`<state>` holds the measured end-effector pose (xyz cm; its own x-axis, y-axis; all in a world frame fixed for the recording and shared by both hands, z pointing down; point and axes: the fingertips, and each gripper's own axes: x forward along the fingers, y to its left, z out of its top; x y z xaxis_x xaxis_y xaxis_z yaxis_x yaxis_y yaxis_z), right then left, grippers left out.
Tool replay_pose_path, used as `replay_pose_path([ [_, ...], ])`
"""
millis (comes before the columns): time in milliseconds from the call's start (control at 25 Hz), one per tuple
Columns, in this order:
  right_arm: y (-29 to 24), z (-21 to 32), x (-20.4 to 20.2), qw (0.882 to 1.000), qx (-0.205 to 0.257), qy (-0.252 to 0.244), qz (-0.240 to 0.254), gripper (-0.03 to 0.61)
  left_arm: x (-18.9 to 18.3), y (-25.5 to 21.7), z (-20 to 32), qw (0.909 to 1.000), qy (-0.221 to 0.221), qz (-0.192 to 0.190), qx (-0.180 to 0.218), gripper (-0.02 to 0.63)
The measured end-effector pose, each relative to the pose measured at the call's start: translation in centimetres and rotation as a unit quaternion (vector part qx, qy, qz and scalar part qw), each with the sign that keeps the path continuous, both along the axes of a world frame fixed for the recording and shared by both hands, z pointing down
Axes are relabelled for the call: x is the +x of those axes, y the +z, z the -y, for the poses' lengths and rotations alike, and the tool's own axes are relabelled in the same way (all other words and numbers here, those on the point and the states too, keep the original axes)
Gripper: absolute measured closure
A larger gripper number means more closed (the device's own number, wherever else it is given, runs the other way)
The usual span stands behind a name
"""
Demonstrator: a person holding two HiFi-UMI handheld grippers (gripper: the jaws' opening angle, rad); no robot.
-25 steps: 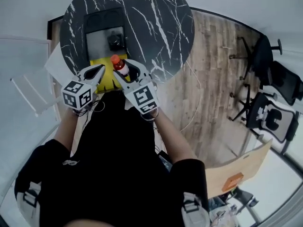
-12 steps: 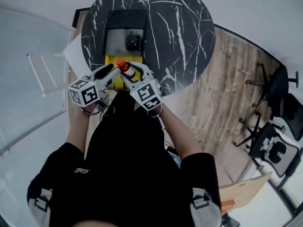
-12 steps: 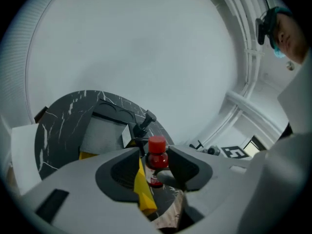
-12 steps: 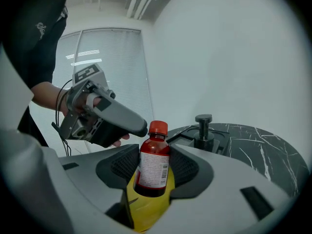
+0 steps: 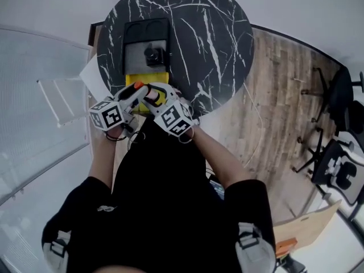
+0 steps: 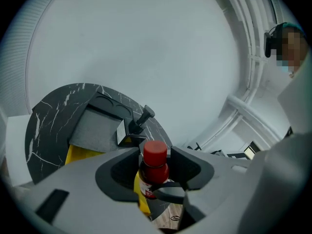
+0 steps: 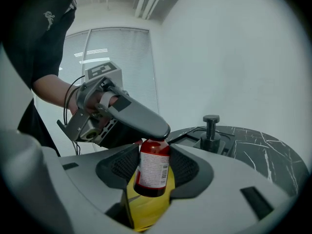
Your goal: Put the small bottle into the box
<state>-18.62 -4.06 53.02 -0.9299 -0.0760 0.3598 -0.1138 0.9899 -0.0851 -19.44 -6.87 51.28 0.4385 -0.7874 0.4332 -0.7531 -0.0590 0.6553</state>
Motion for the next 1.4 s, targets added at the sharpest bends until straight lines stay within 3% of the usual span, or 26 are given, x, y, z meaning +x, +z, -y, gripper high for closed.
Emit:
replay_pose_path([
  [80, 0.3, 0.0, 0.2, 1.000, 0.000, 0.002, -0.001, 0.388, 0.1, 0.2, 0.1, 1.0000, -0.002, 0.005, -0.001, 0.469],
  [400, 1.9, -0.6, 1.1, 1.000, -0.024, 0.004, -0.010, 0.387, 1.6, 1.5, -0.7, 0.9969, 0.034, 0.068, -0.020, 0.474],
  [680, 3.2, -0.4, 3.3, 0.998, -0.051, 0.040, -0.004, 0.352, 1.3, 2.7, -1.2, 0.9921, 0.054, 0.102, -0.048, 0.474],
  [760, 3.4, -0.3, 4.3, 0.997, -0.057, 0.053, -0.002, 0.394, 1.0, 3.1, -1.2, 0.9893, 0.068, 0.114, -0.061, 0.474],
  [880, 3.6, -0.1, 5.8, 0.995, -0.075, 0.063, 0.004, 0.569, 1.1, 4.0, -1.2, 0.9833, 0.096, 0.129, -0.084, 0.474],
  [1400, 5.0, 1.8, 7.7, 0.986, -0.077, 0.149, -0.021, 0.581, 3.3, 9.4, -1.4, 0.9553, 0.184, 0.171, -0.157, 0.474],
])
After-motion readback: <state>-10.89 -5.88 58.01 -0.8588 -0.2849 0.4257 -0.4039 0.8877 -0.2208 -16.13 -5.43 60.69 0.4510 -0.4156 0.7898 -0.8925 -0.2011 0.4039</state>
